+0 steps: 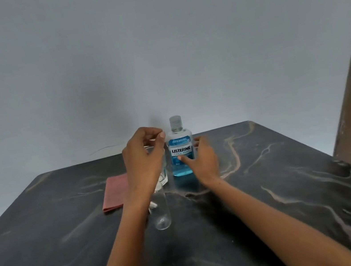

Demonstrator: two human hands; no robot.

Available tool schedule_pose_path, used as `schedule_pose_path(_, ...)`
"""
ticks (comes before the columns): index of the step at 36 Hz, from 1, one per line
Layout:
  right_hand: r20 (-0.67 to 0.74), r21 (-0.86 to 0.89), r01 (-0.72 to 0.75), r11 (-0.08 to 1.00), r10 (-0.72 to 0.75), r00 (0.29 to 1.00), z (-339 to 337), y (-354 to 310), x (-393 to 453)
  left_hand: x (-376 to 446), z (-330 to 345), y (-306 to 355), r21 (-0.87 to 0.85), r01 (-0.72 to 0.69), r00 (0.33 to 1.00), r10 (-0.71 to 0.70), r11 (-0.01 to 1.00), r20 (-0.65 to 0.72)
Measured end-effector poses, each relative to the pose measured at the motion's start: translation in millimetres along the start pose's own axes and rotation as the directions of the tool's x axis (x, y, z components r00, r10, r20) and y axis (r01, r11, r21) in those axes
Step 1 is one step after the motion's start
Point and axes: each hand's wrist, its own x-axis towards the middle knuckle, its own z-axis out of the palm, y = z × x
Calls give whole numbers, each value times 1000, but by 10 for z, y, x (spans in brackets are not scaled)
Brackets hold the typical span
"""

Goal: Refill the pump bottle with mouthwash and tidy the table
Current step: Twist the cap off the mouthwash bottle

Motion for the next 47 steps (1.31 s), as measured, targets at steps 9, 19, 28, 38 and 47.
schedule_pose_path(9, -2, 84, 10, 996, -10, 1000, 66, 51, 38, -46, -44, -64, 28, -12, 998, 10, 1000, 67)
schedule_pose_path(19, 230, 159, 63, 985, -99, 968, -637, 52, -236, -102, 15, -63, 75, -37, 994, 29, 997, 108)
schedule_pose_path(28, 475, 324, -43, 945, -124, 871, -1154, 66, -480, -174, 55, 55, 80, -183, 954, 157, 980, 257)
schedule_pose_path(38, 355, 441, 35, 897, -210, 911, -1135, -39, -562, -191, 140, 69, 100, -230, 928, 187, 968, 324)
schedule_pose_path(47, 411, 511, -30, 859, -214, 886, -1146, -62, -529, -170, 183, 93, 66, -179, 953, 157, 982, 259)
